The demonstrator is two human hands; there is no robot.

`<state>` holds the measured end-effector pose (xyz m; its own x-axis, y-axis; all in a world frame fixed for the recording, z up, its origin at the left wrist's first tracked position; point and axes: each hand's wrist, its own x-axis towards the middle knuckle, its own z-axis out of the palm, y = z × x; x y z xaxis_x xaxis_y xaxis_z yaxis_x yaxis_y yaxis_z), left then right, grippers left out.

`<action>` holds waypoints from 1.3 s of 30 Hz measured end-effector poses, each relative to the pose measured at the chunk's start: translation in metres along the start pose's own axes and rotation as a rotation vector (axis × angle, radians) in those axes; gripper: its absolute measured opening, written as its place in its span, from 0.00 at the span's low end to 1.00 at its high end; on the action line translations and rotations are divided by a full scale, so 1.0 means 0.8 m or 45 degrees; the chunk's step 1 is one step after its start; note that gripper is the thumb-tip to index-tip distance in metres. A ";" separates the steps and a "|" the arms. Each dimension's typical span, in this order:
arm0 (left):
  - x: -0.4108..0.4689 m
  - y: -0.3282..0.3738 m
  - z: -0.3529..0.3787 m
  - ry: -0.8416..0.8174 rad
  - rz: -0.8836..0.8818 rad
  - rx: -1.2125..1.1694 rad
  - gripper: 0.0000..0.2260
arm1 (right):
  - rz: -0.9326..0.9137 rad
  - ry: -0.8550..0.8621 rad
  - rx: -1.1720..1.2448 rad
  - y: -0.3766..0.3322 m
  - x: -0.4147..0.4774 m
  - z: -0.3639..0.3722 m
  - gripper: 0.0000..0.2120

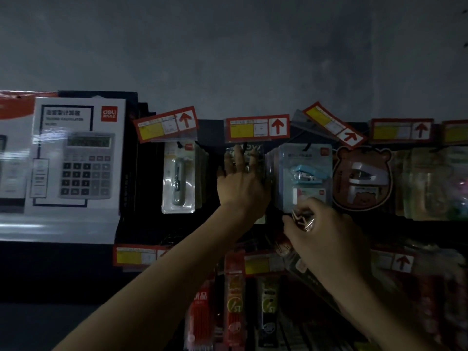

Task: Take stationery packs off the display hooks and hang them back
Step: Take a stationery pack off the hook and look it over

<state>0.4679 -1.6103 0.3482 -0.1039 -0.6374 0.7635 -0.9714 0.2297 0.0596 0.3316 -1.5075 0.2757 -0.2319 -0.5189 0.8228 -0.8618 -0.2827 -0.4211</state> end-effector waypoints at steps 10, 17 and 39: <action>0.047 -0.008 0.038 -0.143 -0.034 0.021 0.35 | 0.029 -0.056 0.043 0.004 -0.001 0.009 0.10; 0.078 -0.015 0.062 -0.177 -0.069 0.037 0.36 | 0.039 -0.067 0.032 0.007 -0.002 0.014 0.12; 0.063 -0.029 0.082 -0.415 0.112 0.262 0.40 | 0.012 -0.039 0.009 0.006 -0.007 0.013 0.13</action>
<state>0.4714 -1.6958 0.3432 -0.2184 -0.8297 0.5137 -0.9749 0.1623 -0.1524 0.3332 -1.5147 0.2651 -0.2262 -0.5461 0.8066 -0.8564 -0.2830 -0.4317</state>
